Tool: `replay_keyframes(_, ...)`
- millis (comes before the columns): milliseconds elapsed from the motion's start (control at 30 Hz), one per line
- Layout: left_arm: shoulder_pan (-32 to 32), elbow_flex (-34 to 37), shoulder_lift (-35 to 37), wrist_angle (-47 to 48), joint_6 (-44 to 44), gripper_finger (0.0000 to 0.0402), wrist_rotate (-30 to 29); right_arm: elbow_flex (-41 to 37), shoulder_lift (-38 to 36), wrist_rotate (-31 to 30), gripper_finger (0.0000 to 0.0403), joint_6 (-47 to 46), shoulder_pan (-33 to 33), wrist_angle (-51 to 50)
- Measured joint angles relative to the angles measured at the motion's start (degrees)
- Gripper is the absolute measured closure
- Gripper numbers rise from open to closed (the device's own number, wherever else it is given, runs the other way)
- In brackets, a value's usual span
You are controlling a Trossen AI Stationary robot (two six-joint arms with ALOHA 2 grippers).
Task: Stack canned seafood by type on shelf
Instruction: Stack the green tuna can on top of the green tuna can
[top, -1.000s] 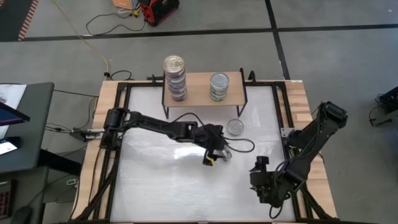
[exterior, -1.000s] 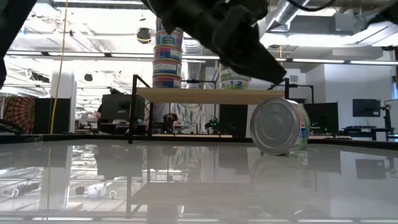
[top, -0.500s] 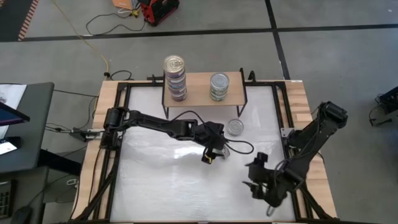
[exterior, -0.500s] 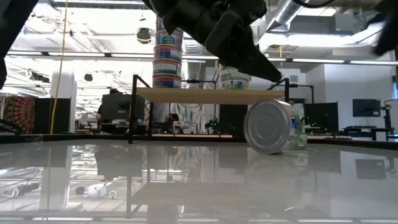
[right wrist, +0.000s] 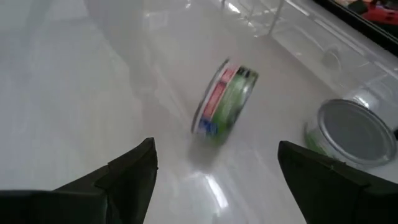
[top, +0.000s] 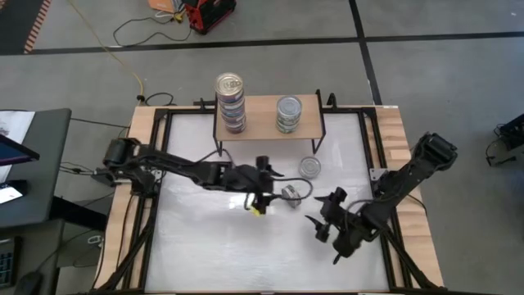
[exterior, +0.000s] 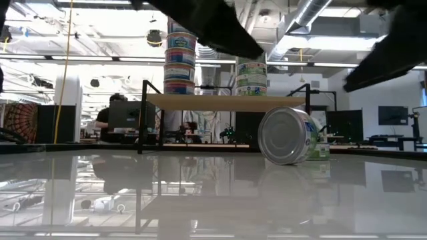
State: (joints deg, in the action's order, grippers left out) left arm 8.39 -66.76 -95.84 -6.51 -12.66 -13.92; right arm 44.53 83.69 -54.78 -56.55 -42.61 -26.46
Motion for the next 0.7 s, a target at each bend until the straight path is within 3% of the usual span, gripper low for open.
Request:
replay_keyframes(267, 3.0, 13.5, 8.9, -12.1, 6.1, 0.0111, -2.9, -1.0, 0.0, 2.1, 0.0049, 4.4, 8.7, 8.3)
replay_keyframes(467, 4.5, 15.5, 10.1, -12.1, 8.4, 0.0111, -3.1, -0.9, 0.9, 7.0, 0.0049, 7.0, 12.8, 16.3)
replay_keyframes(700, 5.6, 15.5, 10.0, -12.1, 9.1, 0.0111, -3.2, 1.8, 8.8, 6.8, 0.0049, 3.3, 12.9, 11.9)
